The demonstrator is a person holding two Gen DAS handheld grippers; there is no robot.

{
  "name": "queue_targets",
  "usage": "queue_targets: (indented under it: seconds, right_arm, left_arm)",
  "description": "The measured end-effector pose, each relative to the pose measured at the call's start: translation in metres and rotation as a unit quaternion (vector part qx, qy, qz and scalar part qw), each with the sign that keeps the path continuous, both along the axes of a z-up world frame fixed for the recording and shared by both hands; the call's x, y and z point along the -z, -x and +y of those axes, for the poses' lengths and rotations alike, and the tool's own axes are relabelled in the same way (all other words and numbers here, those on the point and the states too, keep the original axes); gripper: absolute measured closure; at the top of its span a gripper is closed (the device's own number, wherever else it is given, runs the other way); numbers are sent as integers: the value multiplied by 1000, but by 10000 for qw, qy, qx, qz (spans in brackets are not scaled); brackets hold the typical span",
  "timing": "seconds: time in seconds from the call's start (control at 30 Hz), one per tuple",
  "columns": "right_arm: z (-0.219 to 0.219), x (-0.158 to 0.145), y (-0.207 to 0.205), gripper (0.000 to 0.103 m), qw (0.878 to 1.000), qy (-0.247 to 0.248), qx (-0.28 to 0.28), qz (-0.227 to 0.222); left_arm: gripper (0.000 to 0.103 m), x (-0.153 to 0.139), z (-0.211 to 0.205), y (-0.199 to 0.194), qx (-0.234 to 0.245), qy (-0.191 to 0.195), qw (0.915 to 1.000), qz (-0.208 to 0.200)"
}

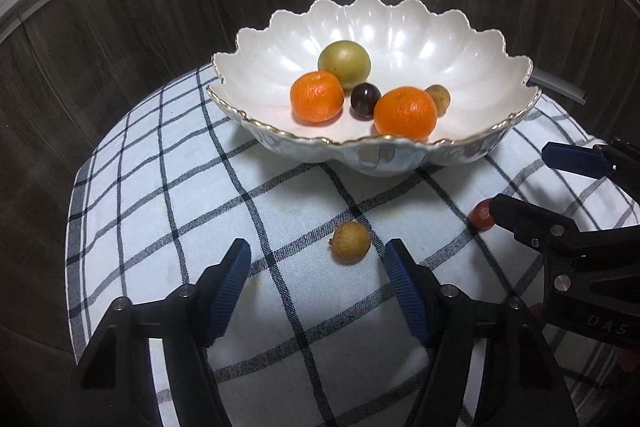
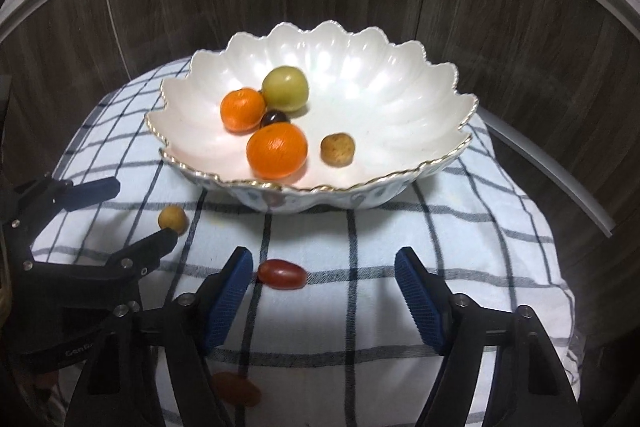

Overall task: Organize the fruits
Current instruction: 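Grasp the small yellow fruit with left gripper while right grasps the red date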

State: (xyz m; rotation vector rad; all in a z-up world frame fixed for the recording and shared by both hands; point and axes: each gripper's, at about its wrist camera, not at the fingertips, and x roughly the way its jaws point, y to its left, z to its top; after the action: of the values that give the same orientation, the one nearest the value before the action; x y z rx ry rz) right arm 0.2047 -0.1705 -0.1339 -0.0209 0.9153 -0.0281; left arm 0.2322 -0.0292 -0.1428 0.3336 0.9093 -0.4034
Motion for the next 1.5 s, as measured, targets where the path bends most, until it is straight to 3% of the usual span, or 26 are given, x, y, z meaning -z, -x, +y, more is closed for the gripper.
queue_targets:
  seconds: [0.3, 0.47, 0.93, 1.1, 1.17, 1.5]
  right_arm:
    - [11, 9, -2, 33, 9999, 19, -131, 76]
    - [14, 11, -4, 43, 9998, -22, -169, 112]
    - [15, 23, -6, 61, 9992, -181, -247, 249]
    - [17, 25, -6, 66, 9990, -225, -302, 257]
    - [17, 25, -6, 71, 9990, -220, -317, 247]
    - [16, 21, -6, 72, 9991, -223, -328, 161]
  left_arm:
    - [38, 7, -2, -5, 259, 58, 9996, 14]
    - [41, 9, -5, -6, 350, 41, 9994, 5]
    - [59, 14, -10, -7, 468, 136, 9988, 46]
    - [75, 15, -10, -6, 453, 187, 9988, 16]
    - [77, 15, -9, -4, 444, 246, 9987, 18]
    - [81, 14, -8, -4, 392, 213, 9990, 81]
